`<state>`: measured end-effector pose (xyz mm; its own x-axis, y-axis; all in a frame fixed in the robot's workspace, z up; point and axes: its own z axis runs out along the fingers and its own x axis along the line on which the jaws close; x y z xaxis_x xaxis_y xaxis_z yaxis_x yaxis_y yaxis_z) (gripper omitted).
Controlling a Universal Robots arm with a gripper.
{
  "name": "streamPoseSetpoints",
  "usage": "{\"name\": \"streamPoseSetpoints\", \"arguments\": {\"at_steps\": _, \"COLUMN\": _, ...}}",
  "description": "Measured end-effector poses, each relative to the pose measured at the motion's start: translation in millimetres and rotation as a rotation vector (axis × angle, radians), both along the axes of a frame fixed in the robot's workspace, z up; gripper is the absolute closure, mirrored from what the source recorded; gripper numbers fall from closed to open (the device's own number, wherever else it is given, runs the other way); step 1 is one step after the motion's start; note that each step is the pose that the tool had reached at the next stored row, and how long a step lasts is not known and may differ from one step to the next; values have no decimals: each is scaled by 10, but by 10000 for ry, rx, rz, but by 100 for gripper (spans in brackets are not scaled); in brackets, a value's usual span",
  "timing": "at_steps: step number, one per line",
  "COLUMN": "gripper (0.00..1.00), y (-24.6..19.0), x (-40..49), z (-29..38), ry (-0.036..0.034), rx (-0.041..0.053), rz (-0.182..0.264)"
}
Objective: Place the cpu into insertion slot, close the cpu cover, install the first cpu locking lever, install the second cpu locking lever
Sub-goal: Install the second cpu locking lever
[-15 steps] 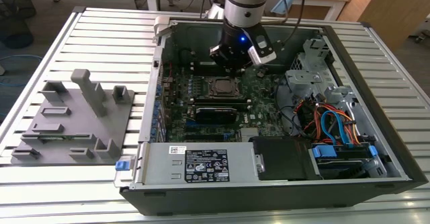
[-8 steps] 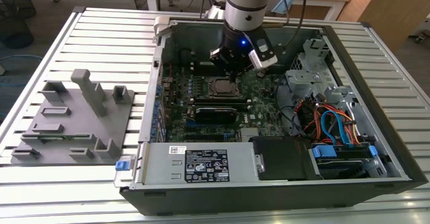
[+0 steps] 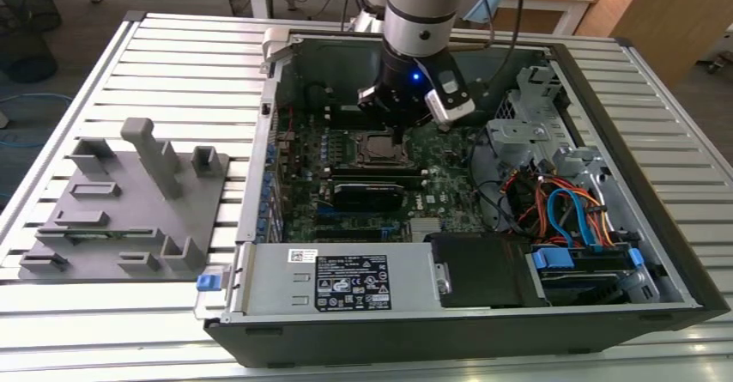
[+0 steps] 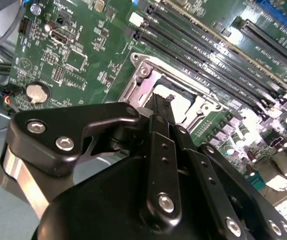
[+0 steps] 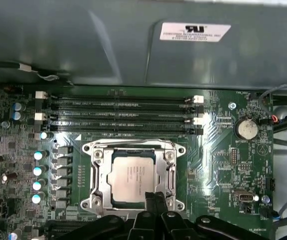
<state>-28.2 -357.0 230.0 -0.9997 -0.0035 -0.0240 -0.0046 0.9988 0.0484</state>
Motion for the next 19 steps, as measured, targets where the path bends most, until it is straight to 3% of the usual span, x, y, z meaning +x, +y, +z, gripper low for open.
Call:
{"name": "streamPoseSetpoints", "arguments": {"at_steps": 6, "gripper": 90, "y": -53, "x": 0, "z": 0, "ry": 0, "rx": -1, "rz": 2}}
{"name": "streamPoseSetpoints", "arguments": {"at_steps": 12, "gripper": 90, "y": -137, "x": 0, "z": -1, "ry": 1, "rx": -40, "rz": 2}}
{"name": "streamPoseSetpoints", "arguments": {"at_steps": 19, "gripper": 90, "y": -167, "x": -38, "z": 0, "ry": 2, "rx": -58, "rz": 7}}
